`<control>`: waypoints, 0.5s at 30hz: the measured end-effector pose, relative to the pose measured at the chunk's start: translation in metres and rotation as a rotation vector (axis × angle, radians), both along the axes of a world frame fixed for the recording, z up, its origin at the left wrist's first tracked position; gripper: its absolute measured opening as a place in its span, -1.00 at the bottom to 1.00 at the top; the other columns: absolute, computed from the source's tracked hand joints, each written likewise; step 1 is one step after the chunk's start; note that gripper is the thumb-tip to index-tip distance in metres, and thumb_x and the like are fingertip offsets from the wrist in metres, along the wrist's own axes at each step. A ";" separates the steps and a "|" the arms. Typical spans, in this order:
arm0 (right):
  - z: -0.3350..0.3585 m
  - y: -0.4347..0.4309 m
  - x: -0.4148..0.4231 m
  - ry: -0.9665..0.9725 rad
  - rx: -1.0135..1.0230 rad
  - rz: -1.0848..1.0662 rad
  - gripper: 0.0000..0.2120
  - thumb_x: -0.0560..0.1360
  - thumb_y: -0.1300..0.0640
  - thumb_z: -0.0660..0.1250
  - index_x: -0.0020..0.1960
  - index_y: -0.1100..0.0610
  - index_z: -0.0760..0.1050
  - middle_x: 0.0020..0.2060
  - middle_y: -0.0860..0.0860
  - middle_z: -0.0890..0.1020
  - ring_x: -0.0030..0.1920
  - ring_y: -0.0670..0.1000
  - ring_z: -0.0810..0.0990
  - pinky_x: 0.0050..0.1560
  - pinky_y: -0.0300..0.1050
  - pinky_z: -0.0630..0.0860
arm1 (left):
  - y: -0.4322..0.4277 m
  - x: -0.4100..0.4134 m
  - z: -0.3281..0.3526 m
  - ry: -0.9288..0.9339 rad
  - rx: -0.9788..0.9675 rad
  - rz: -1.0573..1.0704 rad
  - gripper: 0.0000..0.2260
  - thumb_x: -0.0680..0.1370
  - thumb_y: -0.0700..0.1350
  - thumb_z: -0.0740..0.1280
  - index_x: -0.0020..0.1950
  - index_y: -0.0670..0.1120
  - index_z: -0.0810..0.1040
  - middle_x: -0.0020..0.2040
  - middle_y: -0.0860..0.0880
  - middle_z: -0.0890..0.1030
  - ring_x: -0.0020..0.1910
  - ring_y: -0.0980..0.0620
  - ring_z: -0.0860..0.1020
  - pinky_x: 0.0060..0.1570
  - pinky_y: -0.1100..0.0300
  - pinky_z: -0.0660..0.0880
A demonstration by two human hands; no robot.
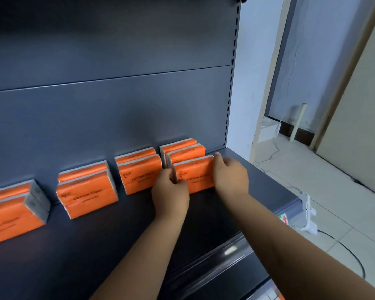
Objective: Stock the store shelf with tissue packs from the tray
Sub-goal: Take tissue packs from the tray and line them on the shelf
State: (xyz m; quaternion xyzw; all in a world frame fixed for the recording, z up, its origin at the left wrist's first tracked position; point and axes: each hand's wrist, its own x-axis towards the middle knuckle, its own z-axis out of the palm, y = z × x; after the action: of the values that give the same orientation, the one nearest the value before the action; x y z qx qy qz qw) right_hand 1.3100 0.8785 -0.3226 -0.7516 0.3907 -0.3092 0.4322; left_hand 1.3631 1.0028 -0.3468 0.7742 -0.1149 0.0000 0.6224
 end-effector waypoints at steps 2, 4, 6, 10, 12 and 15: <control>0.001 0.002 0.002 -0.039 0.024 0.082 -0.58 0.64 -0.07 0.19 -0.34 0.07 0.28 -0.40 -0.04 0.43 -0.34 0.01 0.38 -0.30 -0.05 0.28 | -0.001 0.001 0.001 0.072 -0.038 0.007 -0.80 0.58 -0.22 0.31 0.02 0.08 0.61 -0.03 0.05 0.67 -0.04 0.06 0.63 -0.11 0.15 0.50; -0.001 0.002 0.004 -0.005 0.014 0.153 -0.72 0.60 0.01 0.23 -0.26 0.07 0.42 -0.35 -0.07 0.51 -0.30 -0.03 0.45 -0.29 -0.08 0.32 | -0.003 -0.001 0.002 0.141 -0.103 -0.013 -0.72 0.59 -0.22 0.26 0.21 0.06 0.62 0.06 0.07 0.67 0.01 0.08 0.63 -0.06 0.15 0.52; -0.004 0.001 0.006 0.021 0.025 0.195 -0.85 0.57 0.07 0.25 -0.09 0.09 0.56 -0.23 -0.05 0.61 -0.18 -0.01 0.55 -0.24 -0.12 0.42 | -0.005 -0.003 0.003 0.181 -0.150 -0.043 -0.65 0.57 -0.22 0.25 0.28 0.07 0.60 0.09 0.08 0.67 0.04 0.09 0.64 -0.03 0.17 0.53; -0.005 0.001 0.003 0.014 0.041 0.270 -0.86 0.56 0.12 0.29 0.08 0.08 0.57 -0.12 -0.09 0.63 -0.12 -0.13 0.56 -0.17 -0.23 0.43 | -0.002 -0.010 0.006 0.201 -0.172 -0.100 -0.67 0.55 -0.25 0.26 0.24 0.03 0.62 0.02 -0.03 0.69 -0.22 0.17 0.58 -0.31 0.34 0.49; -0.005 0.002 0.001 0.006 0.051 0.291 -0.86 0.56 0.13 0.30 0.08 0.09 0.57 -0.11 -0.08 0.64 -0.13 -0.14 0.55 -0.17 -0.24 0.43 | -0.002 -0.011 0.007 0.208 -0.183 -0.117 -0.65 0.55 -0.28 0.27 0.25 0.01 0.61 0.03 -0.04 0.68 -0.20 0.16 0.58 -0.29 0.34 0.49; -0.014 0.009 0.001 -0.024 -0.002 0.273 -0.92 0.51 0.15 0.30 -0.06 0.14 0.54 -0.17 0.05 0.63 -0.21 -0.01 0.55 -0.26 -0.10 0.43 | -0.004 -0.017 0.010 0.206 -0.237 -0.083 -0.63 0.54 -0.30 0.28 0.27 0.03 0.60 0.04 0.01 0.68 -0.11 0.14 0.62 -0.21 0.31 0.48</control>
State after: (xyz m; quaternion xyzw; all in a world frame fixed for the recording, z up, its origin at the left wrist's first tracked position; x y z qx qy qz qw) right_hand 1.3111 0.8876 -0.3364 -0.7945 0.2790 -0.2570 0.4742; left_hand 1.3457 0.9991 -0.3370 0.6858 -0.0816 -0.0918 0.7173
